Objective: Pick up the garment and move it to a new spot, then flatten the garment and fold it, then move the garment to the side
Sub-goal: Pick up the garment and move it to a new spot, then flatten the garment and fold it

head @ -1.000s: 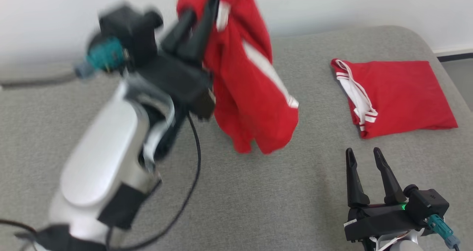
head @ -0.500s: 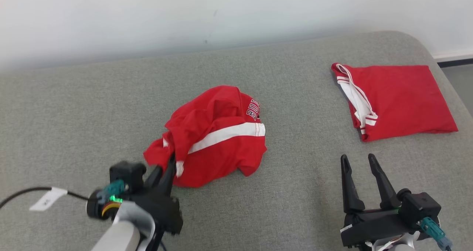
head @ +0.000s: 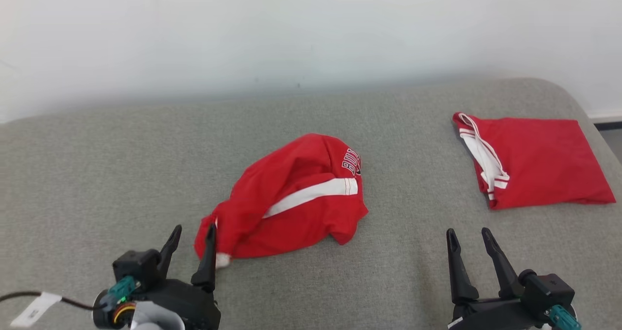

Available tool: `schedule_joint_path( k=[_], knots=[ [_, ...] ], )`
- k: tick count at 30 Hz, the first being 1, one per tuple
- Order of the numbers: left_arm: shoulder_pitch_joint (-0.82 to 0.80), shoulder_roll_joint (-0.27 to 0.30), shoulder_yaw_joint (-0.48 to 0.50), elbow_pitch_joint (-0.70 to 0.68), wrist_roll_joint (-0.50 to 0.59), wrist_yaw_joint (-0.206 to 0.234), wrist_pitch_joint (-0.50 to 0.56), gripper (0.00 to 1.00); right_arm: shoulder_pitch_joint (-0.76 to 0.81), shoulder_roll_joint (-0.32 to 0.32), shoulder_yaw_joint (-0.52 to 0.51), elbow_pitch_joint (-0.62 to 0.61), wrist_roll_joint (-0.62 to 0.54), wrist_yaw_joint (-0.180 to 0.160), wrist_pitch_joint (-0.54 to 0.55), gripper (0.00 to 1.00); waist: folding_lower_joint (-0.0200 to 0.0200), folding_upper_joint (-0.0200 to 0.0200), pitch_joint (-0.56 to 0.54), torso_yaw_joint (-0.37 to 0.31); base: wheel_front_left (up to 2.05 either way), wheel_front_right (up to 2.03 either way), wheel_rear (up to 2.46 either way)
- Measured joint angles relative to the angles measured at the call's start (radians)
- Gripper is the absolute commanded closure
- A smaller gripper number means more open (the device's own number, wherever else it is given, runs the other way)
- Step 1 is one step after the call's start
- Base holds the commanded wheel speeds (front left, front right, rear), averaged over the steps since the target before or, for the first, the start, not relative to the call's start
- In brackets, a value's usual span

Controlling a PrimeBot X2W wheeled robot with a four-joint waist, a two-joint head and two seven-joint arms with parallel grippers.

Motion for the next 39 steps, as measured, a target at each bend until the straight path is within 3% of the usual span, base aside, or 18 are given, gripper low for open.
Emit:
schedule_joint_path(
  k=[9,22,33,39],
  knots=[
    [0.119,0.005,0.065,-0.132,0.062,0.030,-0.007,0.00,0.024,0.000,-0.022,-0.014,0.002,0.000,0.000,0.00,0.0000,-0.0001,-0.034,0.043,0.00,0.00,0.00],
    [0.211,-0.011,0.086,-0.194,0.180,0.050,-0.008,0.00,0.036,0.000,-0.029,-0.012,0.002,0.000,0.000,0.00,0.0001,0.0001,-0.033,0.074,0.00,0.00,0.00],
    [0.152,-0.055,0.016,-0.097,0.243,-0.012,-0.008,0.00,0.017,0.000,-0.005,-0.006,0.002,0.000,0.000,0.00,0.0001,0.0001,-0.024,0.047,0.00,0.00,0.00],
    [0.097,-0.063,0.054,-0.006,0.242,-0.038,-0.008,0.00,0.013,0.000,0.003,-0.003,0.002,0.000,0.000,0.00,0.0001,0.0001,-0.013,0.003,0.00,0.00,0.00]
  ],
)
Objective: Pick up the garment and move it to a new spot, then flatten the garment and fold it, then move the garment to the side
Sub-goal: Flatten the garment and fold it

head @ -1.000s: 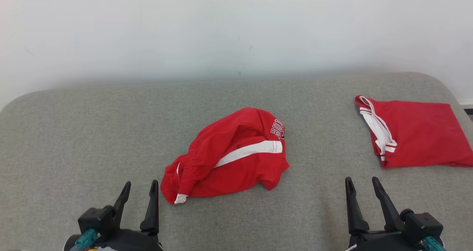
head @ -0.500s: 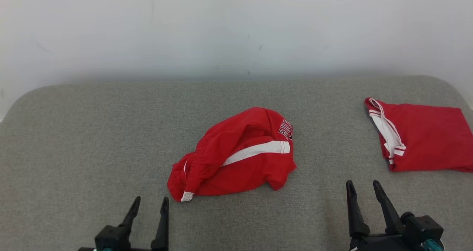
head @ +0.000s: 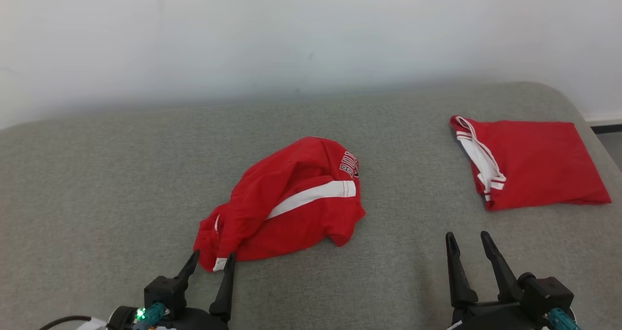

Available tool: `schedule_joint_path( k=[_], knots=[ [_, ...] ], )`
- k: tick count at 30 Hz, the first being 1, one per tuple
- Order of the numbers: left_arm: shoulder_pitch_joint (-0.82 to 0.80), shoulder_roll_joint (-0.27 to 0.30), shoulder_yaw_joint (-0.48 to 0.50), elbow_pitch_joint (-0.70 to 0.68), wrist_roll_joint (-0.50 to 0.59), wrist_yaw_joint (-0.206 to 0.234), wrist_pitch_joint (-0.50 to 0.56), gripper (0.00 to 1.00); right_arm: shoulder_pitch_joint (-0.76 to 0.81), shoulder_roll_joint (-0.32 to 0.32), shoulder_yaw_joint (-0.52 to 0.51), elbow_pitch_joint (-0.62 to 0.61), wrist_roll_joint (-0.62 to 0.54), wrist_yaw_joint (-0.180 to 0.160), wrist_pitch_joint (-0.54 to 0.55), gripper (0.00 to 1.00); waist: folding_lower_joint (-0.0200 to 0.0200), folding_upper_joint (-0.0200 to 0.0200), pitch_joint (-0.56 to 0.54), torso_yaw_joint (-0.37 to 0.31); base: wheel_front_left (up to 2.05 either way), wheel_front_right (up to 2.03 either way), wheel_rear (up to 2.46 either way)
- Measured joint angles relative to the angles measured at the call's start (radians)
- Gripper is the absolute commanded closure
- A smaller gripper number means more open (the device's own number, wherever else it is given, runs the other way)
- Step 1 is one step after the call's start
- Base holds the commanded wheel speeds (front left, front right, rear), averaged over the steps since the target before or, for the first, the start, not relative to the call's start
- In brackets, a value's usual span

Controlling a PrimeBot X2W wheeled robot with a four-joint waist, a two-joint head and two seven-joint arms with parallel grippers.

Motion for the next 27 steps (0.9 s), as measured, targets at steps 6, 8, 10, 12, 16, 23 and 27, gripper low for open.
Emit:
schedule_joint_path(
  k=[6,8,10,12,16,23,27],
  knots=[
    [-0.033,-0.011,0.021,0.092,0.010,-0.030,0.000,0.00,-0.004,0.000,-0.003,-0.001,-0.002,0.000,0.000,0.00,0.0000,0.0000,0.019,-0.047,0.00,0.00,0.00],
    [-0.043,-0.016,0.025,0.128,0.012,-0.036,0.000,0.00,-0.004,0.000,-0.004,-0.001,-0.002,0.000,0.000,0.00,0.0000,0.0000,0.027,-0.059,0.00,0.00,0.00],
    [-0.050,-0.024,0.031,0.155,0.014,-0.043,0.000,0.00,-0.006,0.000,-0.005,-0.001,-0.003,0.000,0.000,0.00,0.0000,0.0000,0.035,-0.067,0.00,0.00,0.00],
    [-0.065,-0.029,0.039,0.176,0.014,-0.050,0.000,0.69,-0.011,0.000,-0.009,-0.002,-0.003,0.000,0.000,0.00,0.0000,0.0001,0.042,-0.071,0.00,0.00,0.00],
    [-0.081,-0.046,0.060,0.199,0.005,-0.072,0.000,1.00,-0.011,-0.001,-0.020,-0.003,-0.006,0.000,0.000,0.00,0.0001,0.0000,0.043,-0.060,0.00,0.00,0.00],
    [-0.067,-0.064,0.067,0.106,-0.012,-0.094,0.000,1.00,0.016,0.000,-0.023,0.002,0.004,0.000,0.000,0.00,0.0001,0.0000,0.011,-0.013,0.00,0.00,0.00],
    [-0.029,-0.063,0.059,0.008,-0.019,-0.101,0.000,1.00,0.036,0.000,-0.035,0.004,0.011,0.000,0.000,0.00,0.0001,0.0000,-0.007,0.032,0.00,0.00,0.00]
  ],
)
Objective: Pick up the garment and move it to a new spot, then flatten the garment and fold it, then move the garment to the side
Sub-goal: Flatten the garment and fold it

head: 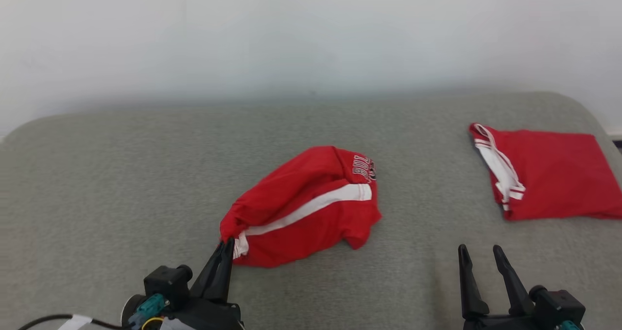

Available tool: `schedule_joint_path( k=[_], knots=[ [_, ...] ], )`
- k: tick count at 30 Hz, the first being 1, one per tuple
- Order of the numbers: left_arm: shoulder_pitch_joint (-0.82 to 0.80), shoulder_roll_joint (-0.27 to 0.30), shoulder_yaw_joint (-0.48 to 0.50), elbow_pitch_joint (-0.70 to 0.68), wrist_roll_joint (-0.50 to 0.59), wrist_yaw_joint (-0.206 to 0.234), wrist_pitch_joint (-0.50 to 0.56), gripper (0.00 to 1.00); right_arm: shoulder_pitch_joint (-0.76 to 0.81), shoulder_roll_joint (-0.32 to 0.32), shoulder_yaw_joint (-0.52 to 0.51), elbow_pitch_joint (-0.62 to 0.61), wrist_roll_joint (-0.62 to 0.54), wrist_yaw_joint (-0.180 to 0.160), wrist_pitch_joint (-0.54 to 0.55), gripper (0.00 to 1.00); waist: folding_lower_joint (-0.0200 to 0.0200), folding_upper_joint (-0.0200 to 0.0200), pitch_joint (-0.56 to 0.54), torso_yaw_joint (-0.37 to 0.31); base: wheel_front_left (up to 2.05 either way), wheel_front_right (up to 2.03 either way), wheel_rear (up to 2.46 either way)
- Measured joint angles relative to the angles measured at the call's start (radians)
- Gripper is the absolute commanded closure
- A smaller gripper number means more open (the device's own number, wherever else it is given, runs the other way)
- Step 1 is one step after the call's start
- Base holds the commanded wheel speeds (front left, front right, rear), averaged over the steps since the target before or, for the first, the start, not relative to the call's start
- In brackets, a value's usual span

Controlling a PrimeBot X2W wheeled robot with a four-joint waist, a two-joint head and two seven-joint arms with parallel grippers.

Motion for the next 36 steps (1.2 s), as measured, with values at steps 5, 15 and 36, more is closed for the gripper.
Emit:
schedule_joint_path(
  k=[5,15,36],
  knots=[
    [0.070,0.026,0.000,-0.105,-0.006,0.019,0.039,1.00,0.009,0.000,-0.008,0.000,0.001,0.000,0.000,0.00,-0.0001,0.0000,-0.016,0.066,0.00,0.00,0.00],
    [0.225,0.052,0.006,-0.130,-0.034,0.063,0.070,1.00,0.007,0.000,0.006,0.011,0.001,0.000,0.000,0.00,-0.0001,-0.0001,-0.029,0.128,0.00,0.00,0.00],
    [0.268,0.012,0.145,-0.193,0.065,0.116,0.000,0.00,0.009,0.000,0.011,0.007,0.001,0.000,0.000,0.00,-0.0002,-0.0001,-0.030,0.111,0.00,0.00,0.00]
  ],
)
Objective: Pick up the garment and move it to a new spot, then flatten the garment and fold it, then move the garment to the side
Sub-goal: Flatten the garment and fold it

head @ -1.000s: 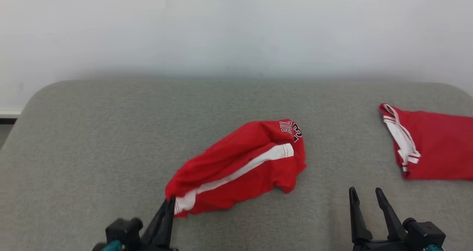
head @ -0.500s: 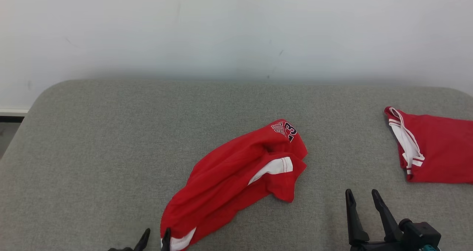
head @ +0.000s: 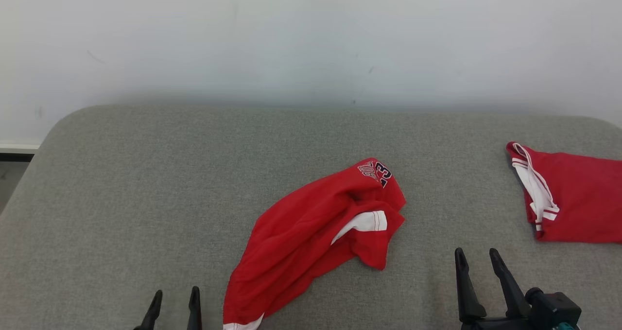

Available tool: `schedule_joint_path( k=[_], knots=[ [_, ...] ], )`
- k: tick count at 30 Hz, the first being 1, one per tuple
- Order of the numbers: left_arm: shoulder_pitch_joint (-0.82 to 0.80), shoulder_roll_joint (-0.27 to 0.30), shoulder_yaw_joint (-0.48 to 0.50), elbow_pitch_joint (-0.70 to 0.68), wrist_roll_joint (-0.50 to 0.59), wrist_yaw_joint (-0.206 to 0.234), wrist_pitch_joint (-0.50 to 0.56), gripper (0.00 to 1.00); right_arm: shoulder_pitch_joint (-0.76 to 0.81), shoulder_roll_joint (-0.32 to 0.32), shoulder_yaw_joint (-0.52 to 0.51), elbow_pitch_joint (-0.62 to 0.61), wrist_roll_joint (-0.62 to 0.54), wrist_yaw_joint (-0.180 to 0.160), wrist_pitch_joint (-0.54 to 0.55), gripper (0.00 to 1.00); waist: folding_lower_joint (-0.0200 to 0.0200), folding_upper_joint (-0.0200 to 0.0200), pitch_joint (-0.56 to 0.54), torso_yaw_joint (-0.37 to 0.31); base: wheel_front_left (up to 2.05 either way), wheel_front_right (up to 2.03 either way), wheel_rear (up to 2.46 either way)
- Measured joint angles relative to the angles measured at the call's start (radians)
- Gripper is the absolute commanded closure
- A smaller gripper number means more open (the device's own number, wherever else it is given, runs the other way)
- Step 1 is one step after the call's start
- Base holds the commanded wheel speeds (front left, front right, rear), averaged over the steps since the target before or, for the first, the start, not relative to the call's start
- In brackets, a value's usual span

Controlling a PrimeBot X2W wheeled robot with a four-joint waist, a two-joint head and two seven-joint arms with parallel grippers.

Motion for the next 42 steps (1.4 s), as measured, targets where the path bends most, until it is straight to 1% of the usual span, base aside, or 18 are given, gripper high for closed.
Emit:
schedule_joint_path(
  k=[4,8,13,18,23,27,34,38,42],
  knots=[
    [0.023,-0.011,0.049,-0.044,0.045,0.001,0.000,0.00,0.003,0.000,-0.009,-0.001,-0.002,0.000,0.000,0.00,0.0000,0.0000,-0.003,0.005,0.00,0.00,0.00],
    [0.041,-0.025,0.086,-0.063,0.078,-0.012,0.000,0.00,0.004,0.000,-0.018,-0.002,-0.009,0.000,0.000,0.00,0.0000,0.0000,-0.005,0.008,0.00,0.00,0.00],
    [0.044,-0.042,0.110,-0.074,0.118,-0.034,0.000,0.00,0.013,0.000,-0.019,0.007,-0.009,0.000,0.000,0.00,0.0000,0.0000,-0.006,0.017,0.00,0.00,0.00],
    [0.052,-0.059,0.110,-0.069,0.141,-0.056,0.000,0.00,0.005,0.000,-0.001,0.031,-0.009,0.000,0.000,0.00,0.0000,0.0000,-0.008,0.034,0.00,0.00,0.00],
    [0.055,-0.068,0.060,-0.023,0.153,-0.089,0.000,0.00,-0.033,0.000,0.036,0.111,-0.012,0.000,0.000,0.00,0.0000,0.0000,-0.009,0.053,0.00,0.00,0.00],
    [0.055,-0.073,0.009,0.010,0.158,-0.105,0.000,0.00,-0.103,0.000,0.061,0.191,-0.012,0.000,0.000,0.00,0.0000,0.0000,-0.004,0.068,0.00,0.00,0.00],
    [0.033,-0.080,-0.075,0.093,0.146,-0.116,0.000,0.00,-0.224,0.000,0.099,0.316,-0.014,0.000,0.000,0.00,0.0002,0.0000,0.008,0.093,0.00,0.00,0.00],
    [-0.001,-0.082,-0.097,0.127,0.138,-0.117,0.000,0.00,-0.286,0.000,0.118,0.380,-0.010,0.000,0.000,0.00,0.0002,0.0001,0.016,0.102,0.00,0.00,0.00],
    [-0.022,-0.084,-0.104,0.149,0.130,-0.117,0.000,0.00,-0.321,0.000,0.126,0.411,-0.010,0.000,0.000,0.00,0.0002,0.0001,0.016,0.108,0.00,0.00,0.00]
  ],
)
